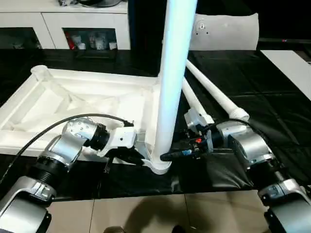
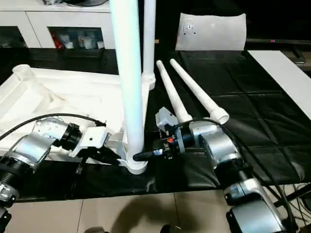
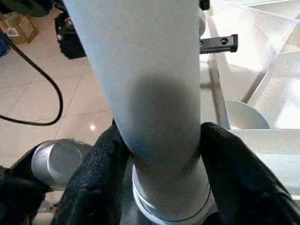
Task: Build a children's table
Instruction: Rotate leg to tighten
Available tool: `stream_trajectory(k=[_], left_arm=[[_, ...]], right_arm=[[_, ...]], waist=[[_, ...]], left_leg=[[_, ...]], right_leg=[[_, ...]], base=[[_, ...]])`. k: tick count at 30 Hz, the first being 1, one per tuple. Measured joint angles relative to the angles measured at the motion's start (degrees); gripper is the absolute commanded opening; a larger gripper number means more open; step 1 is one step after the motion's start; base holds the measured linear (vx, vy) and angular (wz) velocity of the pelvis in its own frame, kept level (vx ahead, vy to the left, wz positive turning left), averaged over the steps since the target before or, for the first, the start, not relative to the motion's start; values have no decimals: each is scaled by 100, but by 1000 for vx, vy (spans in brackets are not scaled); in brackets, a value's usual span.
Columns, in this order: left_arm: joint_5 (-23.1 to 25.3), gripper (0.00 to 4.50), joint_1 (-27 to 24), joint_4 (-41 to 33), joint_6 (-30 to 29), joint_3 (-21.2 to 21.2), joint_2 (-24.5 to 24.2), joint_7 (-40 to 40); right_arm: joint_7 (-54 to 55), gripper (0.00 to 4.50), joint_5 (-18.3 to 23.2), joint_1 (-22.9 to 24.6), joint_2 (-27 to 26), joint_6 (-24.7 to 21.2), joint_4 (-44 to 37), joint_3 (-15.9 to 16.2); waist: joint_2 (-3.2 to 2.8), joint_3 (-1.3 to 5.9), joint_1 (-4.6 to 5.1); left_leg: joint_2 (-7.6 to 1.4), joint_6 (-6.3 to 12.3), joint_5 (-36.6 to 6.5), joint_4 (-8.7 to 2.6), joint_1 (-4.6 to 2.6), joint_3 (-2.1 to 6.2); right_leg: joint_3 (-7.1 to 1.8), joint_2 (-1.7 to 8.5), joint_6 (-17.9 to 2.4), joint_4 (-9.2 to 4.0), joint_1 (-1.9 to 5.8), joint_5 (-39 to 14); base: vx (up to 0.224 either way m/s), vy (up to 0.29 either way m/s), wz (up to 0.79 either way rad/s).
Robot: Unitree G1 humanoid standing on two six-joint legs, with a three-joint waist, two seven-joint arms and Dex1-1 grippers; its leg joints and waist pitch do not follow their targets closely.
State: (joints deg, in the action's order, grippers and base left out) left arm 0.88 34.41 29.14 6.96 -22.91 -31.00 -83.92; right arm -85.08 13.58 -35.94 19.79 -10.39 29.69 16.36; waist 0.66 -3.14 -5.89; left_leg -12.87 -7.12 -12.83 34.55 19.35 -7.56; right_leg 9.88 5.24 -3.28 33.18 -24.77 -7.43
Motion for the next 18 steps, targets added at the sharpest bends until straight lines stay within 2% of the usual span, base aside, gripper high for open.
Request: stream_trajectory(k=[2,10,14,18], left_arm=[[0,0,1,16,37,0,2,0],[-5,0,10,55,33,16,10,13],[-69,0,-17,12,-381,41,46,112],[-45,0,-98,-148,-1086,228,114,518]], right_arm=[[-35,205,-16,-14,-1,43,33,1],[-30,195,-25,-3,-13,84,41,-3],[276,195,42,342,-117,-120,-309,-157],[1233,195,48,780,-400,-343,-700,-438]], waist=[[2,1,-6],[4,3,-24],[1,7,-53],[-9,13,2]], left_leg=[[-1,0,0,0,-1,-3],[-2,-1,1,0,-11,-19],[-3,-2,0,-3,-32,-27],[-2,-46,7,-3,-67,-33]], right_leg=[[0,0,0,0,0,0],[-4,-1,0,6,0,0],[-8,-2,3,6,17,-2],[-8,-2,5,0,50,0]], base=[[0,0,0],[0,0,0],[0,0,0],[0,0,0]])
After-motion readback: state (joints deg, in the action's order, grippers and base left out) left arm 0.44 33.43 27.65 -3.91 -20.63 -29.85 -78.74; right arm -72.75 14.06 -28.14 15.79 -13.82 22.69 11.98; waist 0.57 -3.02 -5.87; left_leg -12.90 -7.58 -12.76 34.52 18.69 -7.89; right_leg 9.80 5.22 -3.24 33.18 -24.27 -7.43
